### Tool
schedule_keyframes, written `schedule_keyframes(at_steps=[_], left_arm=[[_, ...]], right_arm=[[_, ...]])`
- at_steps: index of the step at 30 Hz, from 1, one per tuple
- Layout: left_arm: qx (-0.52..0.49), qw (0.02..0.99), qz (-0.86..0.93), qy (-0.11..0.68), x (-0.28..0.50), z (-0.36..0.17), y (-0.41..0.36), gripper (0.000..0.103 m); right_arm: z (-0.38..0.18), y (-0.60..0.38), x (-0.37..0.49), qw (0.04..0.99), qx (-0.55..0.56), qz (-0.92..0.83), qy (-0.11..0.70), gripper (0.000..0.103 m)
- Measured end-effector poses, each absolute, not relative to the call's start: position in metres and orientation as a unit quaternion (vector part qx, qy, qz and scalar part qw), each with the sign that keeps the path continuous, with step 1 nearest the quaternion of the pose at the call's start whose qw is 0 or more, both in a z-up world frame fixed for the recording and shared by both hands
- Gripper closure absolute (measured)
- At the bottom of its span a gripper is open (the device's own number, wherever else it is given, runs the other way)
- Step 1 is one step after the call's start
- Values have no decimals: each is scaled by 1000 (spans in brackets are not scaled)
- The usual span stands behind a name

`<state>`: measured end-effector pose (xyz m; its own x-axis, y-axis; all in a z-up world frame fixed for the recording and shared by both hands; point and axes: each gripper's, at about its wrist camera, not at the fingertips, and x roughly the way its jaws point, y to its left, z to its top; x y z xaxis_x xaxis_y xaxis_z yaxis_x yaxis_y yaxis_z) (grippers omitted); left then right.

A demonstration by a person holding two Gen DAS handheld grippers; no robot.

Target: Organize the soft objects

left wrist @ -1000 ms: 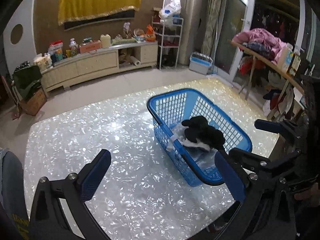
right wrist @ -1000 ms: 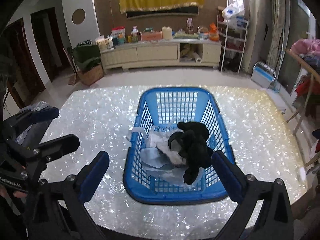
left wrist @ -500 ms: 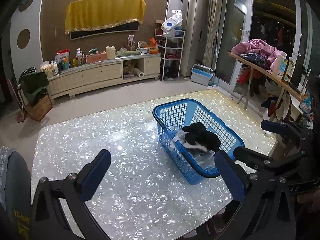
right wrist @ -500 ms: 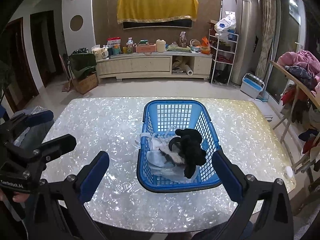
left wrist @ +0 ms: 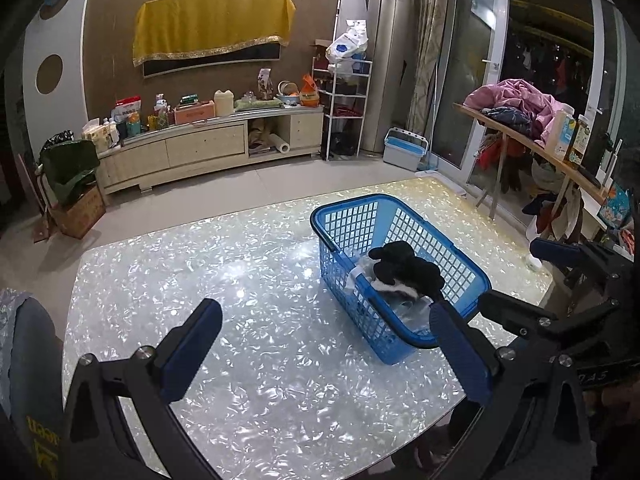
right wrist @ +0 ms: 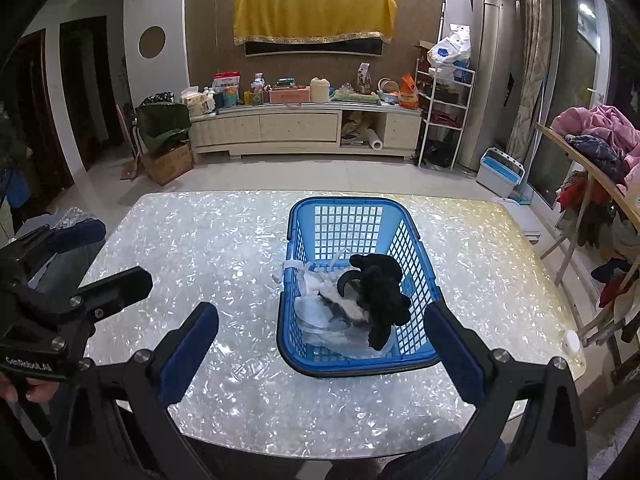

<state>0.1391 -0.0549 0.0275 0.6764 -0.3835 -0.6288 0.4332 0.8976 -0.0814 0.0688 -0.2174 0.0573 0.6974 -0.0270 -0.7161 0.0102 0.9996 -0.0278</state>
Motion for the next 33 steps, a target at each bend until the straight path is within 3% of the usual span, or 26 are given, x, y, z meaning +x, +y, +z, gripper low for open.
schedule_keyframes(at_steps=[33], left_arm=[[40,916,-216,336,139,23,-51,0]], right_arm=[[58,-215,69,920,-10,-10,391,0]])
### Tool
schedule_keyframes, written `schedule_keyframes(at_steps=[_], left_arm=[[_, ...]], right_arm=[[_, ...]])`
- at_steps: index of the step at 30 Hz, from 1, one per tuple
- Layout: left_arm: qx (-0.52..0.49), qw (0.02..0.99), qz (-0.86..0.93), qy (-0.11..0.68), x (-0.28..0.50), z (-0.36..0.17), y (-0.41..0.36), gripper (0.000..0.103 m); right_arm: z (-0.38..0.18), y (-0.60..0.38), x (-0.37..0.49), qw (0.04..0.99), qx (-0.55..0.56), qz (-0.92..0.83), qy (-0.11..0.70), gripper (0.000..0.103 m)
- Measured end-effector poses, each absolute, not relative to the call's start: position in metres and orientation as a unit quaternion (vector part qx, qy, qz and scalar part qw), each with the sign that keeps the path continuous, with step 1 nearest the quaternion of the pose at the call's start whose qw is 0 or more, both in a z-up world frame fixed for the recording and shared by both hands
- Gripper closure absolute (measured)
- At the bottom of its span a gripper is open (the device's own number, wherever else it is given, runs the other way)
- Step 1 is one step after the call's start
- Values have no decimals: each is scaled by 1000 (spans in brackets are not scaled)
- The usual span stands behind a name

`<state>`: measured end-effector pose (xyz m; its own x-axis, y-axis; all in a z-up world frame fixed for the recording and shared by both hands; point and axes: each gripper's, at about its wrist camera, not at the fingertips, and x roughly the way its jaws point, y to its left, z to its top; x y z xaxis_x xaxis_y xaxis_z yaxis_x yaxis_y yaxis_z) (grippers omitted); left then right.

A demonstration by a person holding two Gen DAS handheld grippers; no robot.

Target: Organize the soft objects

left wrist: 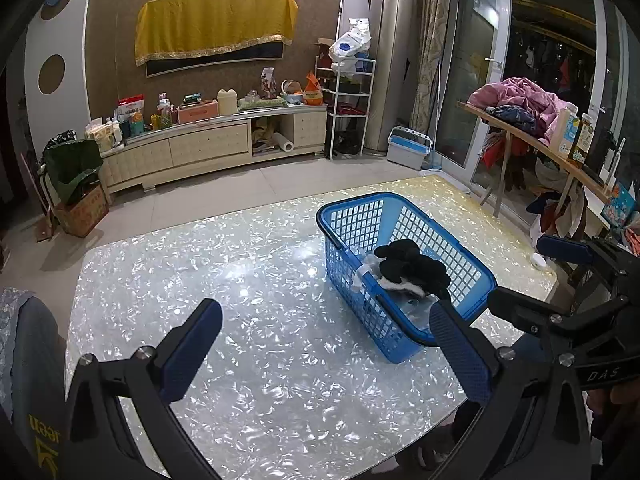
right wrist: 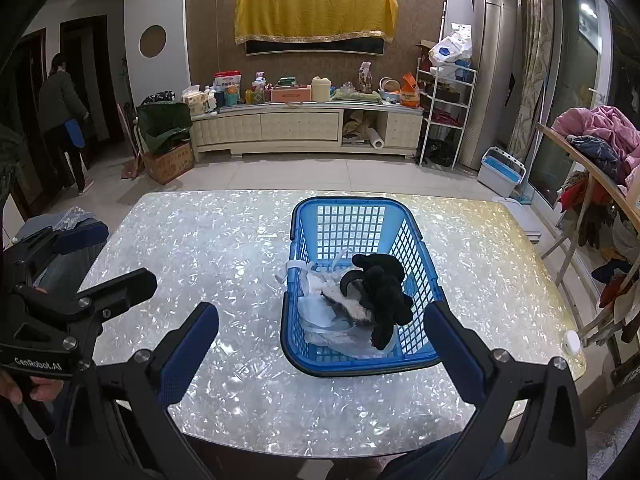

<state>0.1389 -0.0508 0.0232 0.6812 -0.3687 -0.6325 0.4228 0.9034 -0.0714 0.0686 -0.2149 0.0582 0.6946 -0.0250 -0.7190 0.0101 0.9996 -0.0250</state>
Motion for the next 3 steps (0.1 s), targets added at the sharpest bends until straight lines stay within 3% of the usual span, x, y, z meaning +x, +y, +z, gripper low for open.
schedule_keyframes(at_steps=[3], left_arm=[[40,915,-216,337,140,23,-51,0]], right_arm=[[58,-215,68,920,-10,-9,391,0]])
